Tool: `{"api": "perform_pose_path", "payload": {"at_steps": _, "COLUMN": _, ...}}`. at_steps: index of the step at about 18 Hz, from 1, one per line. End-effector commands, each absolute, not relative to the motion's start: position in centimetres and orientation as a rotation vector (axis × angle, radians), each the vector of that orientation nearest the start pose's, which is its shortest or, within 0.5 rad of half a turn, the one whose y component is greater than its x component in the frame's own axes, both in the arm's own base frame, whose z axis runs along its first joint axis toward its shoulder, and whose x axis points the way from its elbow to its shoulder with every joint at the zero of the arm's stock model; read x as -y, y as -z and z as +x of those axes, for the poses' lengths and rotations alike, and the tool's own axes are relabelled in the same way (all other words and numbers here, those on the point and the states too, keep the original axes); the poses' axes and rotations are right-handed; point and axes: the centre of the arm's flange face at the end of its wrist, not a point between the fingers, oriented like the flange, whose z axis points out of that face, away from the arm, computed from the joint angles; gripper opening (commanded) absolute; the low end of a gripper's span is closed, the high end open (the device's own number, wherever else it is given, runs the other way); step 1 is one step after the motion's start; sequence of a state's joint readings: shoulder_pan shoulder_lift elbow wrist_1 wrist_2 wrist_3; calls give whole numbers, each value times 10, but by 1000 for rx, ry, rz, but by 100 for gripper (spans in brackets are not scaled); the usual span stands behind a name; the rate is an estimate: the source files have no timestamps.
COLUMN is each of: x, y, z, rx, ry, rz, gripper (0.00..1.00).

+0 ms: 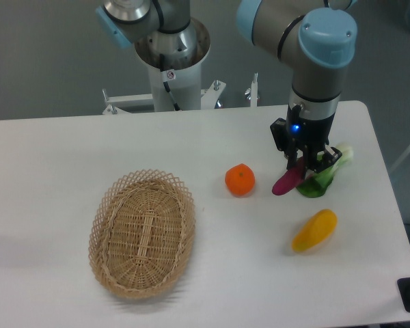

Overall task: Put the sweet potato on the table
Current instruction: 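Lift the purple sweet potato with the gripper and carry it away from the bok choy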

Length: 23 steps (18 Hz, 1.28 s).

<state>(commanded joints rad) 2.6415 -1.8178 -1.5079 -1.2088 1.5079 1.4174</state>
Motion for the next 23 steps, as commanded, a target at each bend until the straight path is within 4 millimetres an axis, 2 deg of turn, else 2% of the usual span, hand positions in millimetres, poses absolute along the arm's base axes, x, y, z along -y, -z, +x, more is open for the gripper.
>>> {"api": "perform_pose_path", "payload": {"at_steps": 9, "x": -418, "y": -416, "z": -465, "rx": -459, "ry": -229, "rz": -2977, "gripper": 11}}
{"api": "perform_pose_path", "payload": {"at_steps": 13, "x": -433, "y": -404, "z": -463, "rx": -374, "ry": -246, "rz": -2973, "gripper": 11}}
{"api": "perform_pose_path", "payload": {"at_steps": 16, "x": -458, "y": -384, "z": -459, "rx": -319, "ry": -285, "rz": -2957, "gripper": 11}}
{"api": "perform_pose_path", "payload": {"at_steps": 20, "x": -501, "y": -349, "z": -453, "rx": -92, "ry": -349, "rz": -2896, "gripper": 12}}
{"api": "perform_pose_path", "payload": {"at_steps": 23, "x": -515, "y": -310, "z": -444, "rx": -27, "ry": -343, "rz": -2895, "gripper": 12}}
